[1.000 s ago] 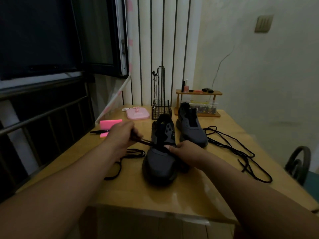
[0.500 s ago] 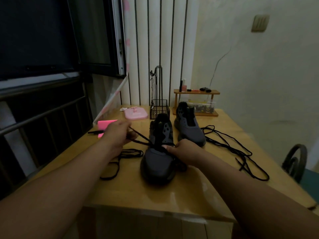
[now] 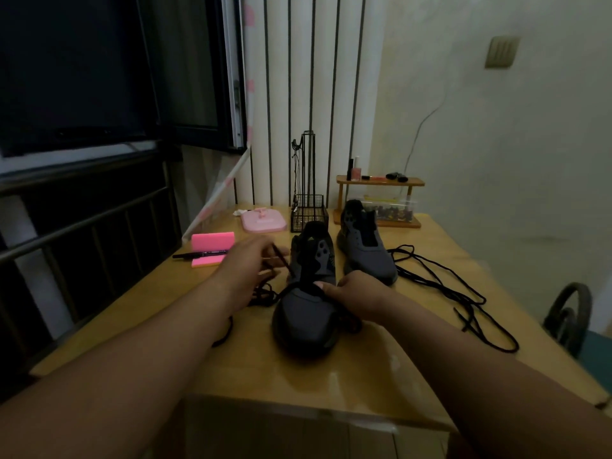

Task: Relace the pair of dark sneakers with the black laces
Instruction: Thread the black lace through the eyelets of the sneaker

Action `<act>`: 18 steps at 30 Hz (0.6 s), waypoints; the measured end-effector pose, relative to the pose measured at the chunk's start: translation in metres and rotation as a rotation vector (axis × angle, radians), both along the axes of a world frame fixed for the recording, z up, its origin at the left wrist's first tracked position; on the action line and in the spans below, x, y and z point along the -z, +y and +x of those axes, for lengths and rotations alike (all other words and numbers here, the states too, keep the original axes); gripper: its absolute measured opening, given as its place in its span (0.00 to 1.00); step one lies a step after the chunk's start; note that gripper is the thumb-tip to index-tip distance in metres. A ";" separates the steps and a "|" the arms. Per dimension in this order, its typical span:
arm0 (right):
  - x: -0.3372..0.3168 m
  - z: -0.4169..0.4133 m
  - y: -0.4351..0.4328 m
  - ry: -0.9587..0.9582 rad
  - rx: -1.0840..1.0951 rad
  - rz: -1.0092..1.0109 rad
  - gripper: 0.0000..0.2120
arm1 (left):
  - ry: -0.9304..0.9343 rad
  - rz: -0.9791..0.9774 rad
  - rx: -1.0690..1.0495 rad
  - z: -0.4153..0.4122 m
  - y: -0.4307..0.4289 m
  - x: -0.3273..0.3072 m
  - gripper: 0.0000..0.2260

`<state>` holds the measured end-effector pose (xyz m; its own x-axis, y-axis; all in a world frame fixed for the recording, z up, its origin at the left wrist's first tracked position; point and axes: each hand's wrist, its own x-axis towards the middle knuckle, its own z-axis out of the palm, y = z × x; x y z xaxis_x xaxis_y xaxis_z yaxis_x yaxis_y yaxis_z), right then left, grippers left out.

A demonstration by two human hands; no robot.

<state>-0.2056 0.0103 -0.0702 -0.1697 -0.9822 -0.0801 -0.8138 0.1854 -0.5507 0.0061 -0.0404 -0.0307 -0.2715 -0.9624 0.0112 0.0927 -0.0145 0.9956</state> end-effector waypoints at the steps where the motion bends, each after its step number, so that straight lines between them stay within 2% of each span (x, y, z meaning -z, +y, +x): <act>1: 0.000 0.000 0.000 0.009 0.002 0.004 0.28 | 0.173 0.089 -0.027 0.000 -0.002 0.000 0.18; 2: 0.000 0.000 0.000 0.012 0.000 0.006 0.27 | 0.271 0.146 -0.040 0.001 -0.005 0.001 0.18; 3: 0.000 0.000 0.000 0.009 0.000 0.011 0.27 | 0.279 0.150 -0.053 0.001 -0.006 0.001 0.16; 4: 0.000 0.000 0.001 0.003 0.000 0.011 0.27 | 0.161 0.087 -0.063 0.002 -0.007 0.003 0.14; 7: -0.002 0.000 0.001 0.003 -0.001 0.019 0.28 | -0.582 -0.262 -0.010 0.007 -0.002 0.006 0.14; 8: -0.003 0.001 0.001 0.014 -0.005 0.022 0.28 | -0.753 -0.313 0.077 0.009 0.000 0.007 0.16; 9: -0.004 0.001 0.001 0.022 -0.009 0.026 0.28 | -0.838 -0.325 0.184 0.009 0.002 0.007 0.17; 11: -0.004 0.002 0.002 0.021 -0.012 0.032 0.28 | -0.832 -0.322 0.277 0.012 0.004 0.004 0.15; 12: -0.004 0.002 0.002 0.018 -0.015 0.031 0.28 | -0.751 -0.320 0.212 0.013 0.004 0.002 0.14; 15: -0.005 0.002 0.003 0.024 -0.027 0.025 0.29 | -0.477 -0.269 -0.197 0.019 -0.011 0.001 0.11; 16: -0.006 0.002 0.005 0.011 -0.031 0.021 0.29 | -0.528 -0.289 -0.277 0.022 -0.016 0.003 0.10; 18: -0.008 0.000 0.009 -0.070 -0.061 0.025 0.32 | -0.869 -0.383 -0.309 0.027 -0.017 0.014 0.14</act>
<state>-0.2054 0.0197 -0.0622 -0.1027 -0.9881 -0.1146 -0.7837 0.1514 -0.6024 0.0333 -0.0578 -0.0448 -0.0714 -0.9652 0.2517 -0.7247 0.2236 0.6518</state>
